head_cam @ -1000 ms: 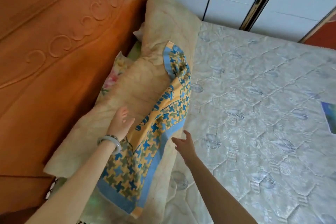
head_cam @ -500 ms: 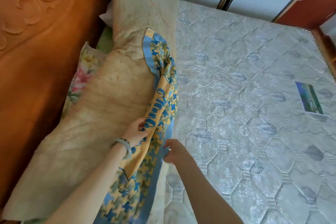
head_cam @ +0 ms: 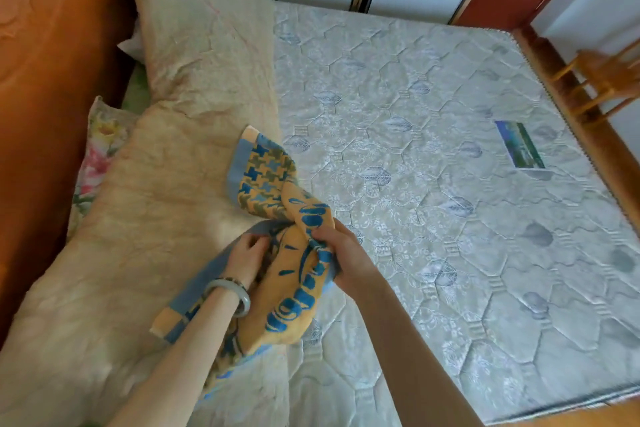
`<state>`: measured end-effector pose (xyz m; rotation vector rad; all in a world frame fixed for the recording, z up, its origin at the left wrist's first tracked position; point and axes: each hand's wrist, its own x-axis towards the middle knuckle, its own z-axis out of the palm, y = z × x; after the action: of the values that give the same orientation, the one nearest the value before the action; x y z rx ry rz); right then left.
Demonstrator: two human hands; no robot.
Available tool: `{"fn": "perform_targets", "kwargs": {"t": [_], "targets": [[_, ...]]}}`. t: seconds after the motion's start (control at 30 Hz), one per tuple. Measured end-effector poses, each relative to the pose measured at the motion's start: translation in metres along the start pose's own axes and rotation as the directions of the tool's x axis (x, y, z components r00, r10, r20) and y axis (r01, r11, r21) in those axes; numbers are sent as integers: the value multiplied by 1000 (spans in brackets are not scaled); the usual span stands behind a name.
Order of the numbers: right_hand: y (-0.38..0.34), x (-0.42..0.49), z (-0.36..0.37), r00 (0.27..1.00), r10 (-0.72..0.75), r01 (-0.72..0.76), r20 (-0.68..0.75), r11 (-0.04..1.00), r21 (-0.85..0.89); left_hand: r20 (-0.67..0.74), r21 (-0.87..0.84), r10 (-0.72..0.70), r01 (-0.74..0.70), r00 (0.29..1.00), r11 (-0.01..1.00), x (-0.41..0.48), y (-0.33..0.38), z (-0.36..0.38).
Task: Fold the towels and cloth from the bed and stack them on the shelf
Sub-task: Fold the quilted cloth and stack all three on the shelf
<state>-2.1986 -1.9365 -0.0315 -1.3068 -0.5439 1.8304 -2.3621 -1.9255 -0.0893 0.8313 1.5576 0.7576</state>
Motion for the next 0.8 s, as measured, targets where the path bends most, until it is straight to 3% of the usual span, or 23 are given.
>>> {"fn": "perform_targets", "kwargs": {"t": [0.17, 0.27, 0.33, 0.47, 0.57, 0.7, 0.8], "targets": [[-45, -68, -18, 981, -89, 125, 173, 970, -210, 117, 76, -78, 70, 990, 995, -3, 3, 23], [-69, -104, -45, 974, -132, 174, 184, 956, -235, 91, -142, -42, 55, 995, 988, -27, 18, 50], [-81, -121, -64, 971, -152, 194, 186, 952, -236, 156, -303, 14, 34, 988, 952, -47, 35, 69], [-97, -156, -112, 962, -172, 220, 211, 948, -231, 373, -369, 174, -26, 911, 929, -84, 59, 115], [-107, -180, -153, 959, -188, 235, 212, 945, -227, 455, -374, 175, 9, 873, 927, -113, 65, 158], [-123, -205, -222, 961, -207, 235, 182, 962, -143, 498, -299, 224, -76, 838, 951, -153, 75, 219], [-130, -210, -268, 979, -202, 199, -33, 978, -63, 389, -293, 204, -89, 898, 952, -167, 79, 243]]}}
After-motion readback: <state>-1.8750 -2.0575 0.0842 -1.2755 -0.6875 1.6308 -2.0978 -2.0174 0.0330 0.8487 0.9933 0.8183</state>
